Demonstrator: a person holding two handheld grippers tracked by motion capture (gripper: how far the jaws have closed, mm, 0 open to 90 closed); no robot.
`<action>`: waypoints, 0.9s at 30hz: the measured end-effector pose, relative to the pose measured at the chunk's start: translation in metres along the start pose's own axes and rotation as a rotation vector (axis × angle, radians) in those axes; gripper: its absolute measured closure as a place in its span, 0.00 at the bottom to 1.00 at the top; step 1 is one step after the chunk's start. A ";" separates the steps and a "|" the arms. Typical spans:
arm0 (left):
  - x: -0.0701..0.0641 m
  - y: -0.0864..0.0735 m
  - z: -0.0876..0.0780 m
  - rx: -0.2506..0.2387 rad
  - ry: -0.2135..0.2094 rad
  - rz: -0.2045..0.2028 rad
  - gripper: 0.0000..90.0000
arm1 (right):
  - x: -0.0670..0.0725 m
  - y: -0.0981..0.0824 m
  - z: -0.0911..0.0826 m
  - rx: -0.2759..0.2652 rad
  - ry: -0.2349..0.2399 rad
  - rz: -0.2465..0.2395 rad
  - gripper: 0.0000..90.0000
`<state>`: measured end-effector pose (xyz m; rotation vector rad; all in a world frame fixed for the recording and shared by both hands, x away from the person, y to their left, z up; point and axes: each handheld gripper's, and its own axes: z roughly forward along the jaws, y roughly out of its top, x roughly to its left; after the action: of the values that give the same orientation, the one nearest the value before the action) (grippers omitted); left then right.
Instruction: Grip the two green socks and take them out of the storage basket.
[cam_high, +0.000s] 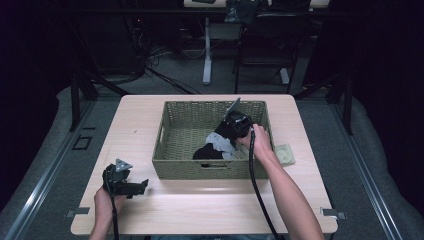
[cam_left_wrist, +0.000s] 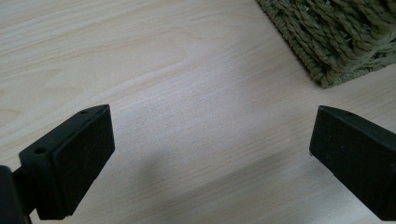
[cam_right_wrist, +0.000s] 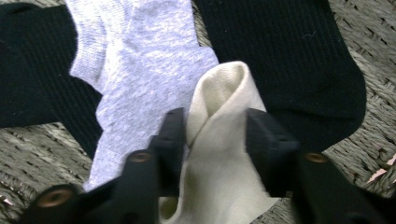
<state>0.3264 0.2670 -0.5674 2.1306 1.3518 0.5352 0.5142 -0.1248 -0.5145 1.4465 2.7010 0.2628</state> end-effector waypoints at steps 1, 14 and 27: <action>0.000 0.000 0.000 -0.001 0.001 0.002 0.00 | -0.001 0.000 0.000 0.005 0.004 -0.002 0.78; 0.000 0.000 -0.001 -0.003 0.000 0.003 0.00 | -0.003 -0.008 -0.041 -0.051 0.023 -0.018 0.96; 0.000 0.000 -0.001 -0.003 0.001 0.004 0.00 | -0.005 -0.009 -0.112 -0.159 0.031 -0.034 0.96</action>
<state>0.3260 0.2667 -0.5669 2.1309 1.3471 0.5392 0.4939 -0.1474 -0.4066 1.3629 2.6557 0.4894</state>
